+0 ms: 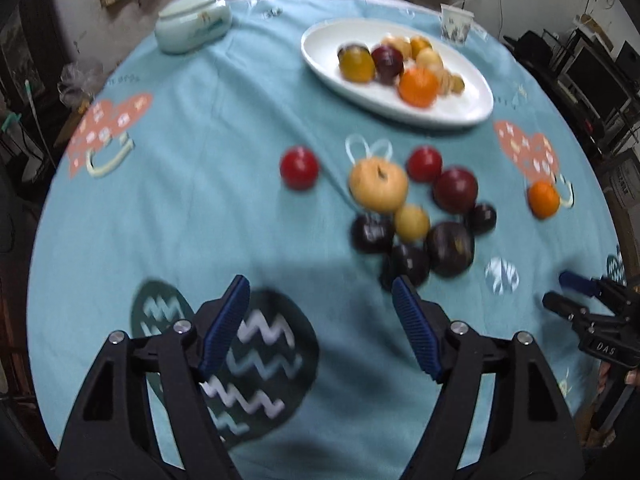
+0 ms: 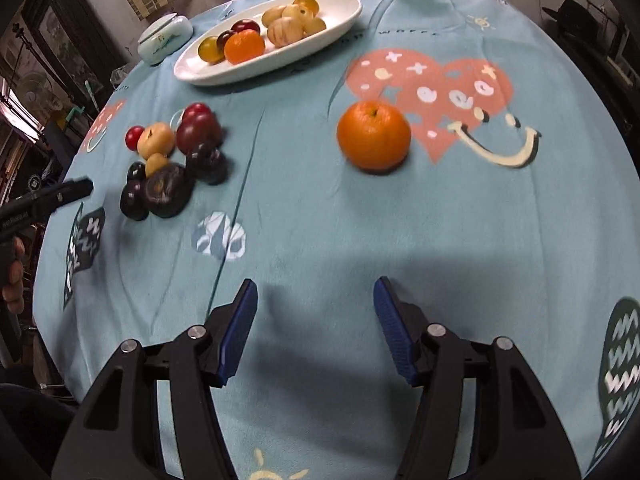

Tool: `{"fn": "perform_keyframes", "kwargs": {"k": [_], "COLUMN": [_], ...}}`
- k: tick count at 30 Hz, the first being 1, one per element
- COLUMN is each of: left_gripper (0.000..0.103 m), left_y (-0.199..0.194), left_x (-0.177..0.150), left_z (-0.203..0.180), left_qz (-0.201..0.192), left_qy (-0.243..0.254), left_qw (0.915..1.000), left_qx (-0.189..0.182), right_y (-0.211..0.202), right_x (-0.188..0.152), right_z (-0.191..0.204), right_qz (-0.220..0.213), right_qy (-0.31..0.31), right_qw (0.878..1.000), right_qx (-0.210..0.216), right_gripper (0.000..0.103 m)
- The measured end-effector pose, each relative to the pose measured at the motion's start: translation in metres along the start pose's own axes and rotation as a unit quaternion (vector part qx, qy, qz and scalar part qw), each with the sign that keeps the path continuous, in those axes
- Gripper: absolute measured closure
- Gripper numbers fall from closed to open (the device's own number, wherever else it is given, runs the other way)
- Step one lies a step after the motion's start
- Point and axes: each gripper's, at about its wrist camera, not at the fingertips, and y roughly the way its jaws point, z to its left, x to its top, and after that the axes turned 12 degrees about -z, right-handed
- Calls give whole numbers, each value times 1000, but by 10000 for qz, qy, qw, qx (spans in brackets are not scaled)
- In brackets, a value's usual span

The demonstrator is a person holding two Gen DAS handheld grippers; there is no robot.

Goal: Organize fruits
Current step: 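Withdraw both tools from the plate back toward the fruit pile, then grasp a dark plum with the right tool while the left tool grasps another dark plum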

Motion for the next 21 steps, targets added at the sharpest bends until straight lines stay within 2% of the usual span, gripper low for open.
{"fn": "perform_keyframes", "kwargs": {"k": [2,5,10,13,15,17,21], "left_gripper": [28,28,30,46,66,71,72], "left_y": [4,8,22,37,39,38,28], "left_x": [-6,-4,6,8,9,9,10], "left_z": [-9,-25,-36,-36,-40,-45,-38], "left_qz": [73,30,-12,153,177,170,124], "left_qy": [101,330,483,464,496,607,509], "left_qw": [9999,9993,9984,9978,9964,9955,9962], "left_qx": [-77,-181,-290,-449,-667,-714,-694], "right_y": [0,-9,-12,-8,-6,-2,8], "right_x": [0,6,10,12,14,20,36], "right_z": [10,25,28,28,28,31,38], "right_qz": [93,-71,-71,-24,-13,-25,-178], "right_qy": [-30,-328,-373,-343,-370,-440,-669], "right_qw": [9998,9992,9989,9990,9989,9987,9974], "right_qx": [144,205,279,285,282,259,203], "right_gripper": [40,40,40,40,40,40,40]}}
